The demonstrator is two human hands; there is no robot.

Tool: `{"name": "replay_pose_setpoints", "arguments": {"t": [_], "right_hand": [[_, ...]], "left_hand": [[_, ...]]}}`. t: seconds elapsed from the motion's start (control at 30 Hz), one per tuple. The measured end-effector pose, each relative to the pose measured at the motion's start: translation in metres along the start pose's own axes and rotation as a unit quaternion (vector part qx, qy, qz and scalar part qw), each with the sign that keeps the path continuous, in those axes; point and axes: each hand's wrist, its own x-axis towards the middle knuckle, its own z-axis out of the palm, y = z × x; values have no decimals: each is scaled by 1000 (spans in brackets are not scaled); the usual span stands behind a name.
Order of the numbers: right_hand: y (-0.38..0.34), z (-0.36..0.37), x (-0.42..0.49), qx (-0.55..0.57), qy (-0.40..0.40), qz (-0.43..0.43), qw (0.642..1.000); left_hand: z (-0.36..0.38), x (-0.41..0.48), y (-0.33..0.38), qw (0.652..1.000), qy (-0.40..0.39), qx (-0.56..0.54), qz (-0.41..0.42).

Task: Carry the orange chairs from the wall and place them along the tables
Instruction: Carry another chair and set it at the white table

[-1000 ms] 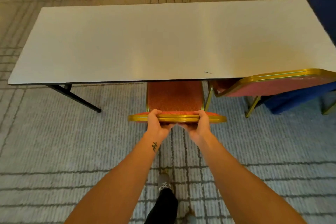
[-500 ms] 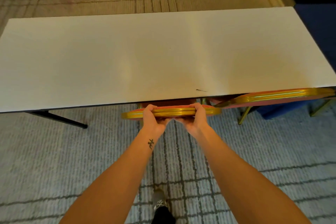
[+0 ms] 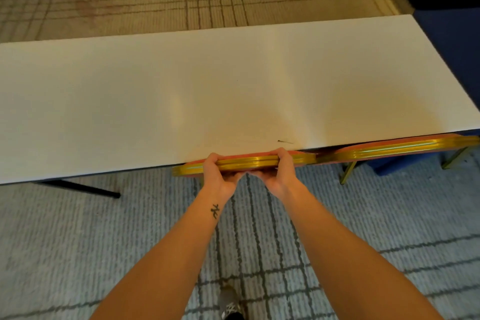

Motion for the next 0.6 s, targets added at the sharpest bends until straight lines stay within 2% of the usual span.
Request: {"name": "replay_pose_setpoints", "arguments": {"t": [0.17, 0.3, 0.43, 0.6], "right_hand": [[-2, 2, -4, 9, -4, -16, 1000], [12, 3, -23, 20, -6, -10, 1000], [20, -1, -47, 51, -17, -8, 999], [20, 1, -90, -1, -60, 8, 998]], "left_hand": [[0, 1, -2, 1000, -24, -4, -4], [-18, -5, -2, 996, -83, -9, -20], [-28, -21, -2, 996, -82, -9, -30], [-34, -79, -14, 996, -87, -22, -6]]}}
